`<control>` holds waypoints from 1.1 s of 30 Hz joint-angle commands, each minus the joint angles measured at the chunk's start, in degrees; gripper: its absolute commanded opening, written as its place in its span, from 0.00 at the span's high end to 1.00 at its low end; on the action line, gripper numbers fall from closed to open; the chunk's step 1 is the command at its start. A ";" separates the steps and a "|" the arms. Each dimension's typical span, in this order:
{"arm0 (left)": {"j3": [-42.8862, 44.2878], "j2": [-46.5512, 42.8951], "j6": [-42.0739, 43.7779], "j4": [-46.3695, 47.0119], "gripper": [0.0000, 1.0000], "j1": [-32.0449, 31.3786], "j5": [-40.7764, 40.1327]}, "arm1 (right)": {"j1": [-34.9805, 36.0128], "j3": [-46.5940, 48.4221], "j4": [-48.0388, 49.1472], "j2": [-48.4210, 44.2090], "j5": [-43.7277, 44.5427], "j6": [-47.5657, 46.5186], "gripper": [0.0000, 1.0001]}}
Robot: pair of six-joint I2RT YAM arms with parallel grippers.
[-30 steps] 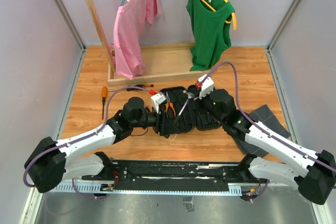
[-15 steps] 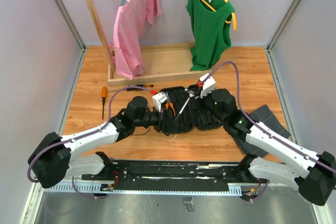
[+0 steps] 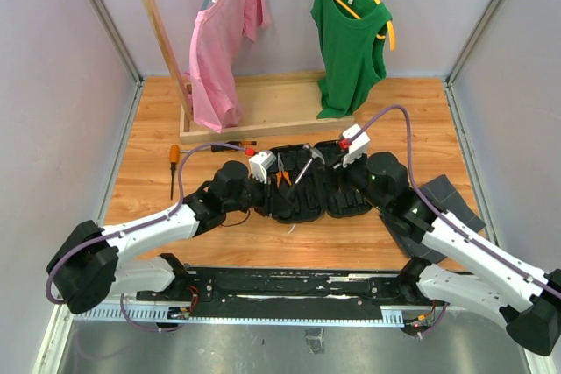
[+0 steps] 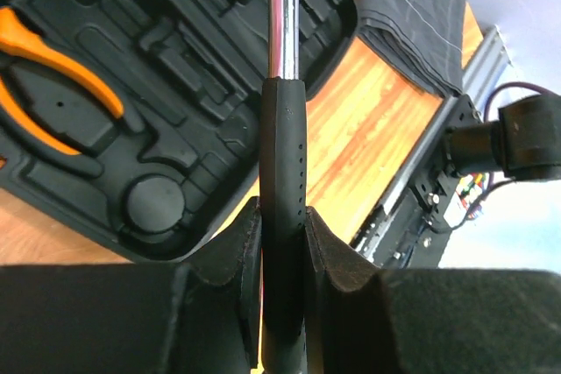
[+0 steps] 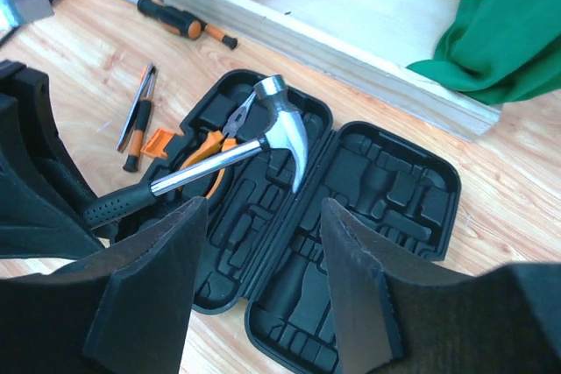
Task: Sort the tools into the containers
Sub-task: Pick up the hammer at the center of the board.
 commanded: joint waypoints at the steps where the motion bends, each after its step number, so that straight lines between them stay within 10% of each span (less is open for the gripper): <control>1: 2.47 -2.28 1.19 2.15 1.00 -0.43 -6.37 | -0.58 -0.34 -1.10 -3.25 5.71 7.68 0.43; 24: 4.29 -0.75 0.38 5.48 1.00 -2.65 -23.58 | 2.72 0.15 6.17 5.32 10.61 53.06 0.39; 33: 2.50 -0.75 -0.24 6.35 1.00 -2.89 -24.51 | 2.71 2.08 -5.79 10.87 13.24 66.82 0.39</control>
